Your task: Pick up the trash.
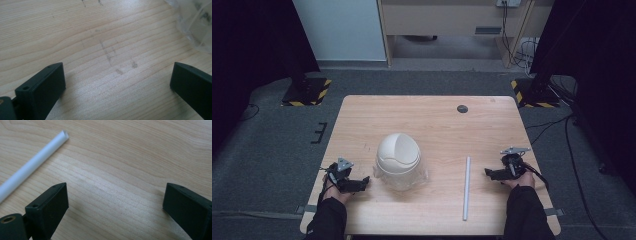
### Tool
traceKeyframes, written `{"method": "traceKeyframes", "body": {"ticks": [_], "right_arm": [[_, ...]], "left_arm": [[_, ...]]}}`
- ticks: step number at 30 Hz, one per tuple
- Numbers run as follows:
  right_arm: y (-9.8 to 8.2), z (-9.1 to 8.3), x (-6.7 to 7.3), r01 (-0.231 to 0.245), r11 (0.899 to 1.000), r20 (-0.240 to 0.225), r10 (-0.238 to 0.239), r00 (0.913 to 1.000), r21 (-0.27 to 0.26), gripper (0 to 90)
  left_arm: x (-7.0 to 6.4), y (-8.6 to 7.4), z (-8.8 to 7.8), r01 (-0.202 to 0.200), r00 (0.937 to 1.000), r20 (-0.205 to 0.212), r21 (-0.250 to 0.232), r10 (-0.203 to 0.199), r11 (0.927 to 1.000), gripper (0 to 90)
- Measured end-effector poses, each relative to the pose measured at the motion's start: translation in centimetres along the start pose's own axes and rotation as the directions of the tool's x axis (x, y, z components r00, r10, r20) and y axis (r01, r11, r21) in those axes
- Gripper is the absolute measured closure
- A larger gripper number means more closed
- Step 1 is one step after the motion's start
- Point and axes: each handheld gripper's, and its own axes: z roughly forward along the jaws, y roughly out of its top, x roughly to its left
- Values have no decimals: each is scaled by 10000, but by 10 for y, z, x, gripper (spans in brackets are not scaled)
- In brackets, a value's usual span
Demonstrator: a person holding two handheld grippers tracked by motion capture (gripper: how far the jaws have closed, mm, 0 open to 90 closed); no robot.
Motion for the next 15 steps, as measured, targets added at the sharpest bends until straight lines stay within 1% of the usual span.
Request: {"method": "traceKeyframes", "body": {"ticks": [1,3,5,7,8,9,10,11,12,15], "right_arm": [[1,-1,1,-88,10000,-38,87,10000,-32,62],[2,-2,0,-86,9999,-12,86,10000,-109,58],[5,-6,0,-203,9988,-69,201,9998,-443,52],[7,-9,1,-135,9980,-85,130,9999,-614,47],[8,-11,1,-182,9972,-71,177,9998,-724,45],[8,-11,1,-182,9972,-71,177,9998,-724,45],[11,-17,2,-267,9930,-129,254,9996,-1153,44],[11,-17,2,-267,9930,-129,254,9996,-1153,44],[14,-22,4,-395,9877,-251,361,9990,-1513,44],[18,-30,3,-423,9793,-281,375,9989,-1980,44]], "left_arm": [[0,0,0,0,10000,0,0,0,10000,0],[0,0,0,8,10000,-10,3,-8,10000,0],[0,0,0,31,10000,-32,3,-31,10000,0],[0,0,0,43,10000,-37,5,-43,10000,0],[-1,0,0,48,10000,-41,4,-48,10000,0],[-1,0,0,48,10000,-41,4,-48,10000,0],[-1,0,0,63,10000,-55,2,-63,10000,0],[-1,0,0,63,10000,-55,2,-63,10000,0],[-1,0,0,72,10000,-65,3,-72,10000,0],[-1,1,0,84,9999,-75,0,-84,10000,0]]}}
